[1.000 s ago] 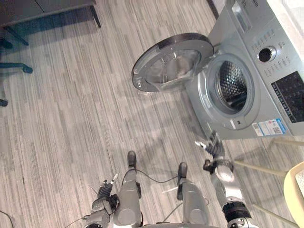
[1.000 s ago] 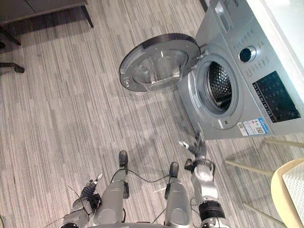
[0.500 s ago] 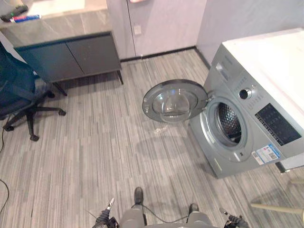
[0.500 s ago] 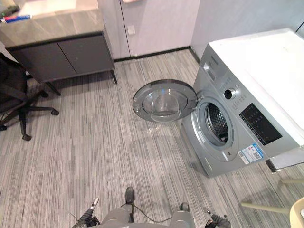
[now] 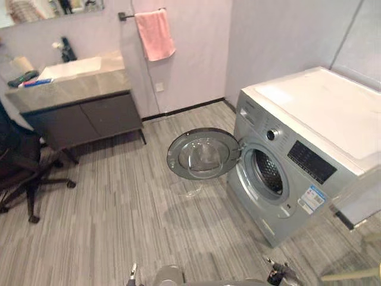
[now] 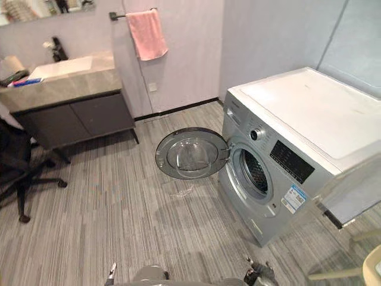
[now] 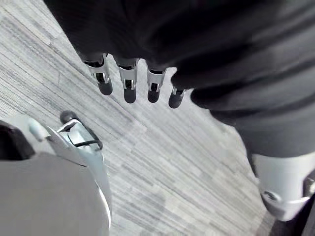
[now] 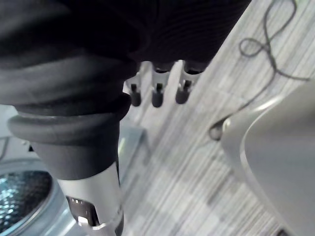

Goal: Pick up the laundry basket with both hands and put the clothes into the washing machine.

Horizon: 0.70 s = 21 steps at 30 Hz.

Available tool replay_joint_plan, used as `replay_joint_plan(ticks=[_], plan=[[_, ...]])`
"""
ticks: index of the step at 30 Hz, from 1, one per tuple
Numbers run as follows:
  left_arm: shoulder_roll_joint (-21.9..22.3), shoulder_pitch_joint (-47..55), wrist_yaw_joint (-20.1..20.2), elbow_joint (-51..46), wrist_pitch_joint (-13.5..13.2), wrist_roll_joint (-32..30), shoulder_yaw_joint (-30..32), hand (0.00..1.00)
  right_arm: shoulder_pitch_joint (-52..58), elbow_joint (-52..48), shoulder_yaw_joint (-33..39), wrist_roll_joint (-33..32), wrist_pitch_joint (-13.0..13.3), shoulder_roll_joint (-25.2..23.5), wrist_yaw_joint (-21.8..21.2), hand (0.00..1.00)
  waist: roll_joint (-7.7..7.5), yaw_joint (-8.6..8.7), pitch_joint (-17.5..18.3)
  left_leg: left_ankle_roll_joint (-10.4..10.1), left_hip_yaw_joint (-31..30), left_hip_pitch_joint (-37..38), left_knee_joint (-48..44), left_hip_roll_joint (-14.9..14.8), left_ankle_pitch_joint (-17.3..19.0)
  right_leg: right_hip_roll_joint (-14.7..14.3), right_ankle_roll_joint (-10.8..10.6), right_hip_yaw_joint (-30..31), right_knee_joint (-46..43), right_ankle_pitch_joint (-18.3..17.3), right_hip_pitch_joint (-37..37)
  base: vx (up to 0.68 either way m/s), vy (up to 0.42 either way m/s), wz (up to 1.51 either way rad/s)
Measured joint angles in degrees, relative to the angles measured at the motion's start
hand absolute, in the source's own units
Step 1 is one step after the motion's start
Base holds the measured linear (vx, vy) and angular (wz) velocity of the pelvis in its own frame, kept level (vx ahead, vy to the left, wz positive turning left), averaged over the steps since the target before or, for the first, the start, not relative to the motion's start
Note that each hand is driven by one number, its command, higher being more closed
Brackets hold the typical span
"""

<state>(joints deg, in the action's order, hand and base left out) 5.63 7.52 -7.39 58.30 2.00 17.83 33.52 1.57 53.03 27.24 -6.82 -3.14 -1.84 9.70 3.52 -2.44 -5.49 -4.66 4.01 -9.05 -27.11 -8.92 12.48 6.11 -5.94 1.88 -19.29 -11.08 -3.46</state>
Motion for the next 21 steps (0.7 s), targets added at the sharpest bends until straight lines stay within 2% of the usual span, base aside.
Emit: replay_joint_plan(ticks=[2, 5, 8, 10, 11, 12, 13, 14, 15, 16, 17, 18, 19, 20, 21], plan=[[-0.82, 0.59, -0.02, -0.32, -0.74, -0.07, -0.11, 0.0, -0.15, -0.18, -1.51, 0.02, 0.02, -2.84, -0.1, 0.0, -1.97, -0.41, 1.41, 0.38, 3.47, 2.27, 5.01, 0.97, 0.08, 0.12, 0.87, 4.76, 3.97, 1.58, 0.03, -0.01, 0.133, -0.8], [-1.8, 0.89, -0.03, -0.28, -1.05, -2.98, -0.45, 0.0, 1.07, 0.22, -2.27, 0.02, -0.01, -2.9, -0.49, 0.0, -3.13, 0.25, 3.57, 0.37, 5.67, 3.88, 10.05, 1.47, -0.27, 0.5, 3.31, 5.64, 10.35, 4.35, 1.09, 0.06, 0.075, -0.39], [-3.7, -0.47, 0.17, 0.4, -1.08, -5.18, -5.21, 0.0, 3.29, 0.07, -1.08, -0.15, 0.47, -2.72, -0.92, 0.0, -3.89, 0.28, 3.88, 0.05, 5.9, 4.26, 13.31, 2.03, -1.54, 0.84, 3.0, 4.48, 13.07, 5.93, 1.06, 0.17, 0.0, -0.05], [-4.09, -1.64, 0.48, 0.75, -0.94, -5.28, -6.74, 0.0, 3.88, 0.25, 0.03, 0.27, 0.36, -2.08, -0.98, 0.0, -4.49, 0.21, 3.42, -0.33, 6.23, 4.17, 12.72, 1.1, -1.78, -0.18, 1.71, 4.44, 10.39, 5.89, -0.68, 0.16, -0.058, -0.19], [-4.29, -2.12, 0.9, 0.67, -0.77, -5.27, -6.37, 0.0, 3.69, -0.12, -0.07, 0.48, 0.35, -2.15, -1.07, 0.0, -3.85, 0.19, 3.23, -0.74, 6.26, 3.26, 10.66, -0.08, -2.51, -1.39, 0.51, 3.7, 7.04, 6.09, -3.28, 0.14, -0.113, -1.11], [-3.57, -2.59, 0.92, 0.65, -0.42, -5.27, -5.84, 0.0, 3.24, -0.57, 0.02, 0.65, 0.53, -2.08, -1.14, 0.0, -3.12, -0.09, 3.08, -0.73, 9.06, 1.9, 7.84, -2.92, -2.69, -3.16, 1.48, -1.39, 0.47, 6.71, -8.92, 0.17, -0.148, -1.4], [-3.59, -2.78, 0.92, 0.61, -0.42, -5.34, -5.89, 0.0, 2.93, -0.59, 0.22, 0.74, 0.6, -2.07, -1.11, 0.0, -3.09, -0.18, 2.58, -0.77, 10.8, 2.71, 7.81, -4.23, -2.67, -3.1, 2.54, -4.4, -0.39, 7.41, -9.76, 0.16, -0.198, -1.73], [-3.77, -3.04, 0.94, 0.41, -0.5, -6.36, -5.92, 0.0, 1.99, -0.28, 1.11, 0.98, 0.14, -2.06, -1.09, 0.0, -2.91, -0.17, 1.1, -0.79, 13.66, 5.1, 8.36, -6.24, -2.69, -3.02, 3.83, -10.11, -1.18, 8.15, -9.87, 0.12, -0.223, -1.22], [-3.82, -3.9, 0.91, 0.28, -0.58, -7.15, -6.02, 0.0, 2.08, -0.33, 1.8, 1.39, 0.15, -1.5, -0.99, 0.0, -2.7, 0.33, 0.02, -0.93, 14.83, 7.29, 8.7, -7.02, -2.6, -1.3, 6.2, -15.38, -4.46, 5.83, -10.24, 0.11, -0.214, -0.98], [-3.93, -4.28, 0.86, 0.25, -0.65, -7.21, -6.44, 0.0, 2.56, -0.22, 2.49, 1.88, 0.04, -1.49, -1.04, 0.0, -3.06, 0.34, -0.32, -0.94, 15.83, 8.68, 9.14, -7.02, -2.6, 0.6, 6.4, -17.57, -6.94, 4.31, -10.3, 0.09, -0.143, -0.54], [-3.89, -4.58, 0.91, 0.32, -0.67, -7.2, -7.24, 0.0, 3.46, 0.11, 2.85, 2.31, -0.08, -1.5, -1.08, 0.0, -3.24, 0.28, -0.32, -0.96, 16.73, 10.26, 9.28, -7.25, -2.59, 3.99, 6.12, -20.29, -10.14, 3.23, -10.14, 0.11, -0.177, -0.39], [-3.92, -4.75, 1.01, 0.51, -0.86, -7.17, -8.72, 0.0, 3.66, 0.15, 4.13, 2.3, -0.27, -1.5, -1.13, 0.0, -3.23, 0.32, -0.33, -1.02, 18.07, 11.96, 9.59, -7.86, -2.63, 8.63, 6.1, -23.08, -12.87, 2.82, -9.91, 0.15, -0.267, -0.49], [-4.34, -4.7, 1.13, 0.92, -1.04, -7.2, -9.5, 0.0, 3.34, 1.42, 4.38, 2.68, -0.5, -1.1, -1.18, 0.0, -3.76, 0.38, -0.09, -1.89, 19.1, 13.93, 10.55, -7.83, -3.08, 13.06, 6.19, -24.79, -12.06, 3.78, -9.68, 0.19, -0.396, -0.56], [-5.12, -4.58, 1.13, 1.02, -1.03, -7.25, -9.83, 0.0, 2.88, 3.14, 4.38, 2.94, -0.78, -0.98, -1.19, 0.0, -4.86, 0.3, 0.29, -2.93, 19.66, 14.89, 11.47, -6.93, -3.6, 15.06, 4.4, -24.92, -9.36, 6.47, -9.81, 0.12, -0.27, -0.51], [-5.96, -4.68, 1.11, 1.49, -1.03, -7.46, -10.51, 0.0, 2.19, 4.3, 4.39, 2.98, -0.82, -0.46, -1.28, 0.0, -5.62, 0.33, 0.67, -3.84, 19.4, 15.18, 12.19, -7.12, -3.98, 13.8, 1.42, -24.63, -9.09, 5.08, -9.51, 0.08, -0.424, -0.59]])
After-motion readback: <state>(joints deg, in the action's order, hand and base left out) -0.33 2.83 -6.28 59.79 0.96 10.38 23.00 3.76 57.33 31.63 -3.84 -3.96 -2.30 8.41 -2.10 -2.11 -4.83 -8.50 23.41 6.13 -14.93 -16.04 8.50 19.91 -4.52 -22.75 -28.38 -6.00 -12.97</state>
